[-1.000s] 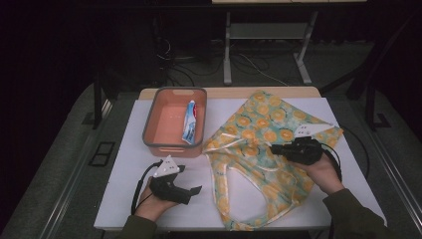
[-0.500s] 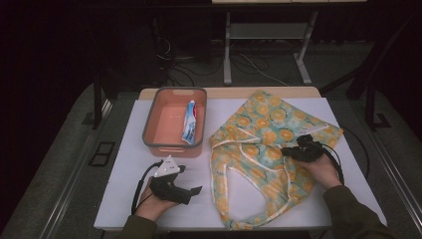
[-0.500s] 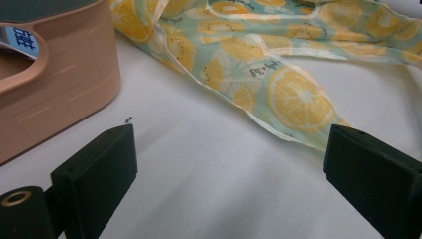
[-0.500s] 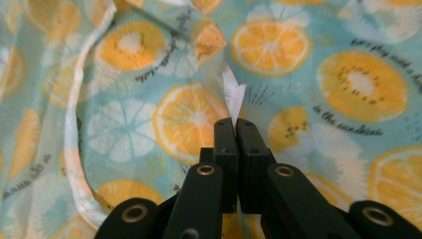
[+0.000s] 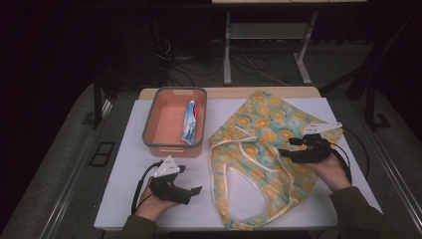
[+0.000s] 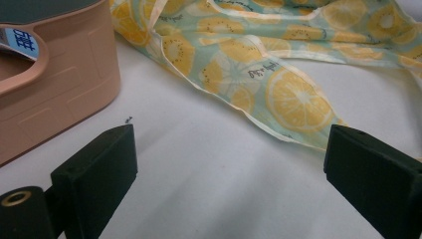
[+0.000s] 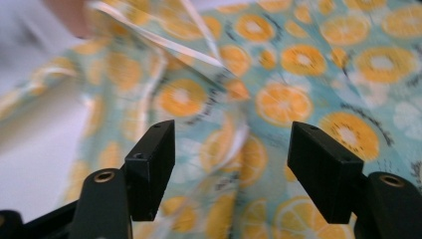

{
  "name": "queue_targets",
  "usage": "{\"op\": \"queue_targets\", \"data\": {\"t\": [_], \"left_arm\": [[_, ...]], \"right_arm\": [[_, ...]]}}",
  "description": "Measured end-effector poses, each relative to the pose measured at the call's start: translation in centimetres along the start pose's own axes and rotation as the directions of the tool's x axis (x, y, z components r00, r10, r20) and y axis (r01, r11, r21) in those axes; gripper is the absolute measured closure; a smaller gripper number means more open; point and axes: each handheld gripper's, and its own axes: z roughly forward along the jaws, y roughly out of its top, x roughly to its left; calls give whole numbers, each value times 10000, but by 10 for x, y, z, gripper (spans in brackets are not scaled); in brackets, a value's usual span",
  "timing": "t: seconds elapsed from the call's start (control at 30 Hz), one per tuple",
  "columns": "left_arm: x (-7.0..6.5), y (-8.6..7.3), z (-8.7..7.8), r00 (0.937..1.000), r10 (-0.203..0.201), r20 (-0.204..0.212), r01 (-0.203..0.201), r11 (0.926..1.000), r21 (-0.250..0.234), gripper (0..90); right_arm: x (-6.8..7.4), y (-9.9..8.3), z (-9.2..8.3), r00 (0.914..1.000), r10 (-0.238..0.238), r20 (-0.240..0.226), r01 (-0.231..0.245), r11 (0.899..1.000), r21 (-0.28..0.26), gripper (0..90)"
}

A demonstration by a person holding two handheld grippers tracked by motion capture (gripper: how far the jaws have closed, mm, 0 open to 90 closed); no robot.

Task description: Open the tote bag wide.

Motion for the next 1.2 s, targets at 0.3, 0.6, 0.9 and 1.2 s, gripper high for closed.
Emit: {"op": "queue_targets", "data": {"t": [0.3, 0.6, 0.9, 1.2], "left_arm": [[-1, 0, -1, 10000, 24, -8, -24, 10000, -8, 54], [-1, 0, 0, 10000, 42, 44, -42, 10000, -11, 54], [-2, 1, 0, 9999, 90, 66, -90, 10000, 21, 55], [-2, 1, 0, 9999, 96, 76, -96, 10000, -21, 55]], "right_arm": [[50, 0, 20, 9795, -1245, -1585, 1387, 9870, 817, 564], [62, -13, 64, 9725, -1647, -1646, 1976, 9577, 2092, 595], [60, -16, 65, 9734, -1881, -1309, 2124, 9551, 2068, 892], [81, -19, 50, 9605, -1679, -2221, 2105, 9600, 1845, 894]]}}
